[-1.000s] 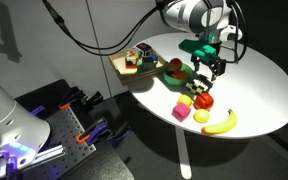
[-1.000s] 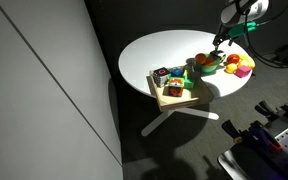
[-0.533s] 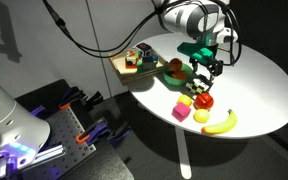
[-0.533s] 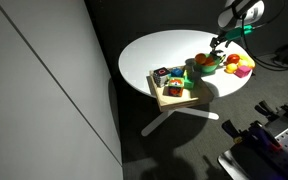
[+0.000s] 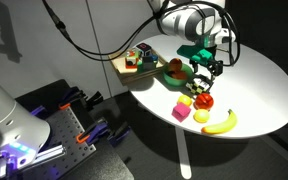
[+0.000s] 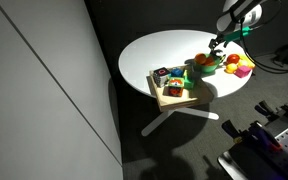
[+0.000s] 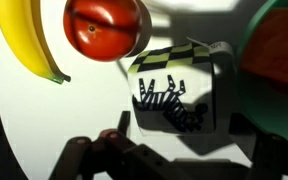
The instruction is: Put the toy pillow block in the box
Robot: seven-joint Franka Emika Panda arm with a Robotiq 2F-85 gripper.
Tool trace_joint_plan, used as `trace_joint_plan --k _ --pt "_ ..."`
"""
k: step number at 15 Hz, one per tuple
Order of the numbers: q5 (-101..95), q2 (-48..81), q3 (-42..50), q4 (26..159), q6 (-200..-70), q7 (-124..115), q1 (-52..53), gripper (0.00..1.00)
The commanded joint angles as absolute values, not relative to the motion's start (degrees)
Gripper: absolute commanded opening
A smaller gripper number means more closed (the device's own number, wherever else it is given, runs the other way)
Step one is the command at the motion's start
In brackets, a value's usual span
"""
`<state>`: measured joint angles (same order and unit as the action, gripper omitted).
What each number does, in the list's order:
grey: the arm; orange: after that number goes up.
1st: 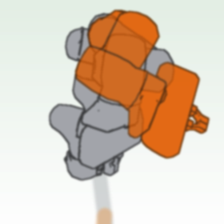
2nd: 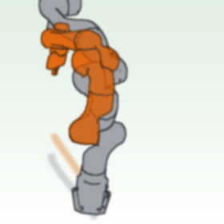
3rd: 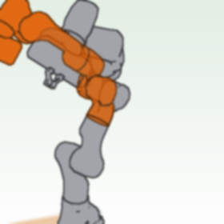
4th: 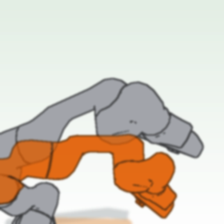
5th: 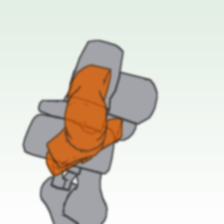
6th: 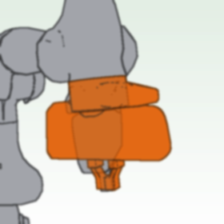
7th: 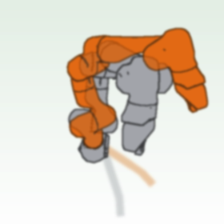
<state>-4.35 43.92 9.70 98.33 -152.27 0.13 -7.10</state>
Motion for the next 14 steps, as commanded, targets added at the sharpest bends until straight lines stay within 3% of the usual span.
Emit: trace_joint_plan --k 1,14 --pt "-5.86 45.21 11.12 96.49 -152.99 -0.97 -6.28 1.0" --pt "-5.56 46.38 11.21 95.73 -152.98 -0.63 -6.45 1.0"
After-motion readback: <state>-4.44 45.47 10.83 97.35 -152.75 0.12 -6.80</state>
